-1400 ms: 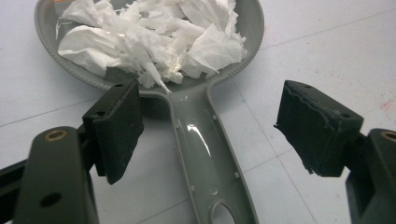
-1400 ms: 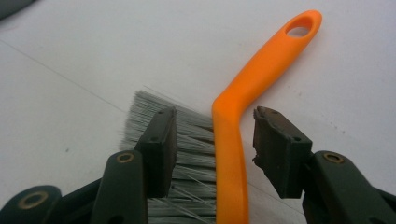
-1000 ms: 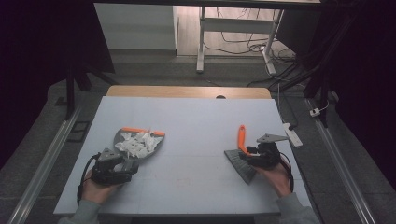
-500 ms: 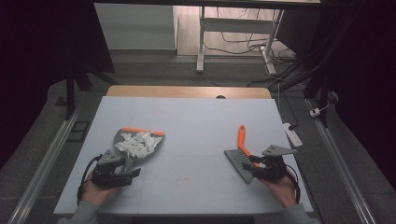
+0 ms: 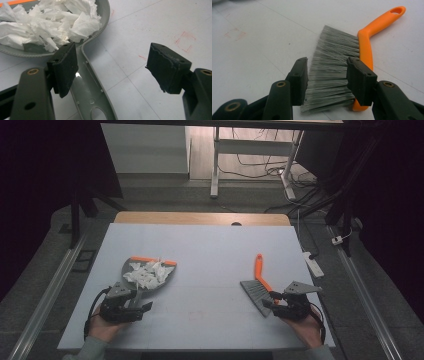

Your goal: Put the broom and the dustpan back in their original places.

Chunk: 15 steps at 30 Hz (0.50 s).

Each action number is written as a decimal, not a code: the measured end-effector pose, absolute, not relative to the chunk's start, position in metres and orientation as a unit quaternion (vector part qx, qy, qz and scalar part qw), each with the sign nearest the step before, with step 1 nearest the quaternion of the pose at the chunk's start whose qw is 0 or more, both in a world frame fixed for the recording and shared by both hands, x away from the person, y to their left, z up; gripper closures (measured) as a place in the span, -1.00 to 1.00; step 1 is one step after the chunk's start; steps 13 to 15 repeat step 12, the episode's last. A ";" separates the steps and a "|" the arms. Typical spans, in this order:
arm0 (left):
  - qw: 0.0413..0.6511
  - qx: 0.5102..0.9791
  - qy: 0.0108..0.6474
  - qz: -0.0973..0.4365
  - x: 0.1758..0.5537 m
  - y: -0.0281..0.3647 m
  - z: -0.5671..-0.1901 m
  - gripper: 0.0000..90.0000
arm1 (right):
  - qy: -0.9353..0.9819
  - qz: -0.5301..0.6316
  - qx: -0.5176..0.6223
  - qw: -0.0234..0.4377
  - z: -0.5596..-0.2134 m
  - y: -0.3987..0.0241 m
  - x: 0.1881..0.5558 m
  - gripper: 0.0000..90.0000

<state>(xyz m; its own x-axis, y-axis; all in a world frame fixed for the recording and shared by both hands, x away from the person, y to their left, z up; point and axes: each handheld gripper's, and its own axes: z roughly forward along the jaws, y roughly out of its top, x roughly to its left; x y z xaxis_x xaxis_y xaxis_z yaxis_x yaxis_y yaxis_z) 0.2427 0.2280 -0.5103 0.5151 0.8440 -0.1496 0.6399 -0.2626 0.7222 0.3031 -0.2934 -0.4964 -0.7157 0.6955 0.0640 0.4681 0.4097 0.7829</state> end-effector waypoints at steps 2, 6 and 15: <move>0.381 0.783 0.474 0.133 0.243 0.228 -0.510 -0.43 | 0.828 0.415 0.350 0.137 -0.496 -0.293 0.303 0.15; 0.381 0.784 0.473 0.131 0.243 0.229 -0.510 -0.43 | 0.828 0.415 0.351 0.137 -0.497 -0.293 0.303 0.15; 0.380 0.784 0.473 0.132 0.243 0.229 -0.510 -0.43 | 0.829 0.414 0.350 0.139 -0.496 -0.293 0.303 0.15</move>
